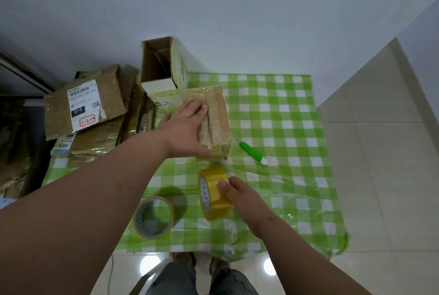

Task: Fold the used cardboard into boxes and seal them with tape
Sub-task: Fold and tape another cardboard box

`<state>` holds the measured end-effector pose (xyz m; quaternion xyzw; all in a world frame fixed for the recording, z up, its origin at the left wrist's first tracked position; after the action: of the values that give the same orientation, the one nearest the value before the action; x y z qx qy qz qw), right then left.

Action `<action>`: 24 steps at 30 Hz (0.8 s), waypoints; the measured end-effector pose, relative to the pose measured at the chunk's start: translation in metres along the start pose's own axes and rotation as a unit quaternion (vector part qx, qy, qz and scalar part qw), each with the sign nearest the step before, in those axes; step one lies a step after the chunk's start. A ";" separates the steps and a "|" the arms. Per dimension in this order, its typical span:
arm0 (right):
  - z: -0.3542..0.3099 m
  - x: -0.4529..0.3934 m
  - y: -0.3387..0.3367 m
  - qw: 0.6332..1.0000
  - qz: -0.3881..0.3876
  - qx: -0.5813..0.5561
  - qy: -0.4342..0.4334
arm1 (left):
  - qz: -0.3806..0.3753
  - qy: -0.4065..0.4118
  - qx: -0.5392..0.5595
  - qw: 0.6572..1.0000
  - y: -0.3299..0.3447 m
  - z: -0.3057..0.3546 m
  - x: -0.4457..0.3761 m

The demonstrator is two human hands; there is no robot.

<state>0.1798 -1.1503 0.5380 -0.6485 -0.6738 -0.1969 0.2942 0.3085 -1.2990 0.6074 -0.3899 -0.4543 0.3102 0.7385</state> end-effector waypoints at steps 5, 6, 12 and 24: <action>0.001 -0.006 0.001 0.998 -0.040 0.003 0.044 | 0.063 0.000 0.013 0.998 0.002 -0.003 0.010; 0.000 -0.006 0.001 0.997 -0.056 0.016 0.046 | 0.086 -0.005 0.030 0.996 0.003 -0.002 0.013; -0.006 -0.014 -0.019 0.997 -0.040 0.052 0.043 | 0.202 -0.035 0.161 0.965 0.009 -0.004 0.034; -0.033 -0.069 -0.095 0.913 0.234 0.324 -0.080 | 0.276 -0.236 0.307 0.880 0.052 -0.020 0.065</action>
<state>0.0891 -1.2319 0.5290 -0.6703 -0.5507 0.1595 0.4711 0.3466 -1.2258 0.5846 -0.1685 -0.3713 0.7078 0.5768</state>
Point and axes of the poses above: each hand's wrist, its own x-axis away from the middle knuckle, its own y-axis out of the palm, z = x × y, the point moved 8 cm from there along -x, towards the middle knuckle, and after that the axes turned 5 degrees about z, right-handed, at the moved point
